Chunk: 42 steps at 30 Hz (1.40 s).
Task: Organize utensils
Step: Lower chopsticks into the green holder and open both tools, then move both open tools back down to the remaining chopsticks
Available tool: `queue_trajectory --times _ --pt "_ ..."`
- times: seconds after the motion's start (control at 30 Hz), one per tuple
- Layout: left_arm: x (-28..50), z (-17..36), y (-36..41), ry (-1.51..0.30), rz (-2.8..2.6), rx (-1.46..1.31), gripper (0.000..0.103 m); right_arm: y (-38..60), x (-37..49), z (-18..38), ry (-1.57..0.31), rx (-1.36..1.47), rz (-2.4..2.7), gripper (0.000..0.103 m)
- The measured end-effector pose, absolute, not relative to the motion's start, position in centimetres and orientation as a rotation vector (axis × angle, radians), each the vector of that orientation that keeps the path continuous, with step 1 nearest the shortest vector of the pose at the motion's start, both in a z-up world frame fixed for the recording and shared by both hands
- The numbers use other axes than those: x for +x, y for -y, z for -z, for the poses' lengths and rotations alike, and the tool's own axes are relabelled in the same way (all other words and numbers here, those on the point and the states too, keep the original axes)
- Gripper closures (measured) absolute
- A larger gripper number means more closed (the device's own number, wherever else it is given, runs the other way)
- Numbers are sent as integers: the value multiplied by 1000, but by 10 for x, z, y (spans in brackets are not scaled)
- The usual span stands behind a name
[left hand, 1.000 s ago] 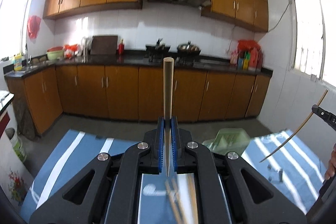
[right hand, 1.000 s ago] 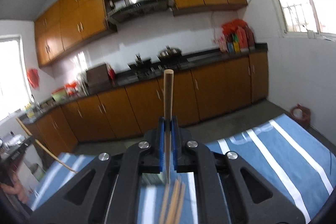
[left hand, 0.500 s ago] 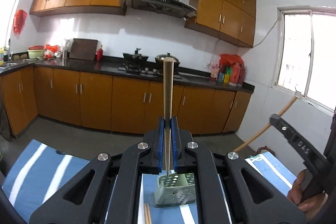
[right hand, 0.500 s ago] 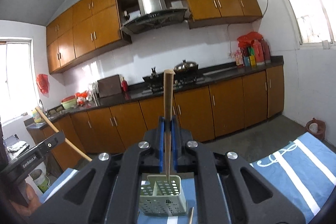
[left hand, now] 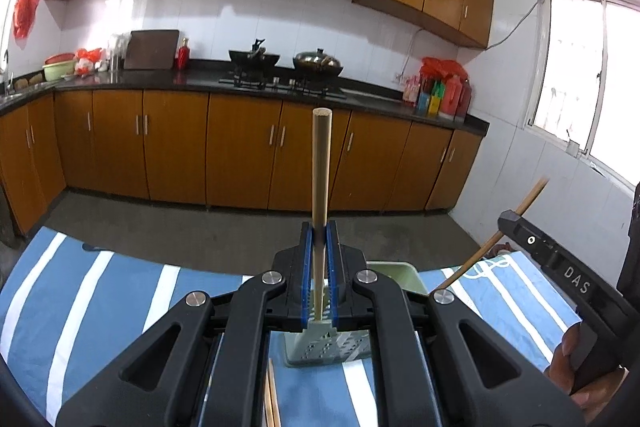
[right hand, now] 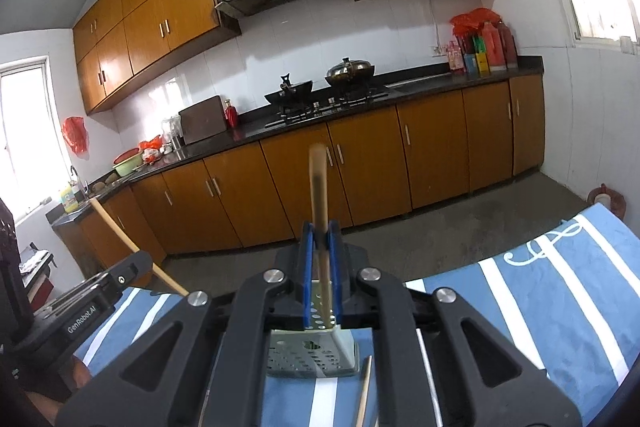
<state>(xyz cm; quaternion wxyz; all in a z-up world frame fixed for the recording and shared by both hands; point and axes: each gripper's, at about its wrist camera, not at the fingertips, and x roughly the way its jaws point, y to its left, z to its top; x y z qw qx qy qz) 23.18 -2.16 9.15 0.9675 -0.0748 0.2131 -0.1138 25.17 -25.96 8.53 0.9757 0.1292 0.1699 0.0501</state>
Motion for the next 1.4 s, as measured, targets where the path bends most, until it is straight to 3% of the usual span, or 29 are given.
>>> queue_trajectory --times 0.17,0.23,0.3,0.57,0.73,0.87,1.1,1.4 --pt "226 -95 17 -433 221 -151 94 265 243 -88 -335 269 -93 83" --pt "224 -100 15 -425 217 -150 85 266 236 -93 -321 268 -89 81" --pt "220 -104 14 -407 205 -151 64 268 228 -97 -307 263 -83 78" --pt "191 -114 -4 -378 184 -175 64 286 179 -102 -284 265 -40 74" --pt "160 -104 -21 -385 170 -180 62 298 147 -67 -376 254 -1 72" --pt "135 -70 -36 -452 107 -148 51 298 145 -14 -547 255 -11 72" --pt "118 -2 -54 -626 45 -107 51 274 148 79 -829 273 -56 83" --pt "109 41 -55 -742 52 -129 51 254 155 107 -910 211 -41 84"
